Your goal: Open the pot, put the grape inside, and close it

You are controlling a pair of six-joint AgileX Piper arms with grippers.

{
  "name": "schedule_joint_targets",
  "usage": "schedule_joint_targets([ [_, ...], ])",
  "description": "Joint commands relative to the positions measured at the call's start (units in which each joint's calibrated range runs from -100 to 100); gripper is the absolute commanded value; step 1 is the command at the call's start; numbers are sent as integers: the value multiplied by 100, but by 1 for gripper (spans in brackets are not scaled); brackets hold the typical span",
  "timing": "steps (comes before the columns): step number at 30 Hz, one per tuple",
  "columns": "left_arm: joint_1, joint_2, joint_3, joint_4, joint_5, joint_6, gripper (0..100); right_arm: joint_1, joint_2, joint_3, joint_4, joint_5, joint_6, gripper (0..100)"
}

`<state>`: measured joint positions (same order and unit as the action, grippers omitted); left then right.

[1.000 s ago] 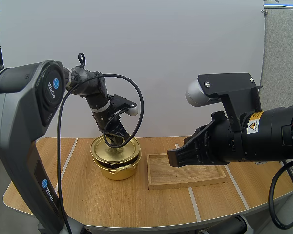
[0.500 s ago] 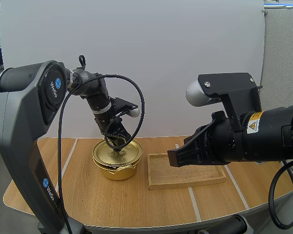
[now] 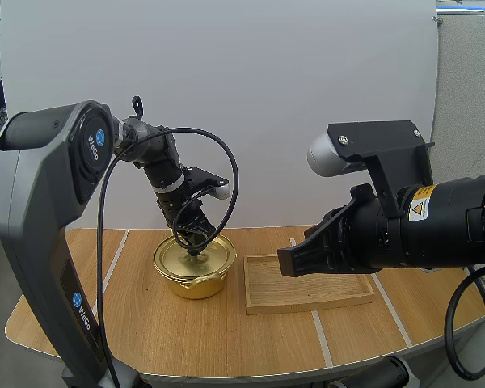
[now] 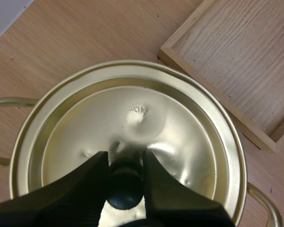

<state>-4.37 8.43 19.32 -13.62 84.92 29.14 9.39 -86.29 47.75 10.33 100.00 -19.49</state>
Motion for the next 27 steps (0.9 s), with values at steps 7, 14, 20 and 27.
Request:
schedule_joint_targets([
  [7,-14,-330,139,-61,237,100,100,-22,-59,17,63,0,-56,0],
  [14,-14,-1146,-105,-61,316,148,100,-22,-59,17,63,0,-61,0],
  [20,-14,-2178,-479,-61,876,45,100,-22,-59,17,53,0,-61,0],
  [27,-14,-3544,-598,-39,1220,-6,100,-22,-59,17,53,0,-61,0],
])
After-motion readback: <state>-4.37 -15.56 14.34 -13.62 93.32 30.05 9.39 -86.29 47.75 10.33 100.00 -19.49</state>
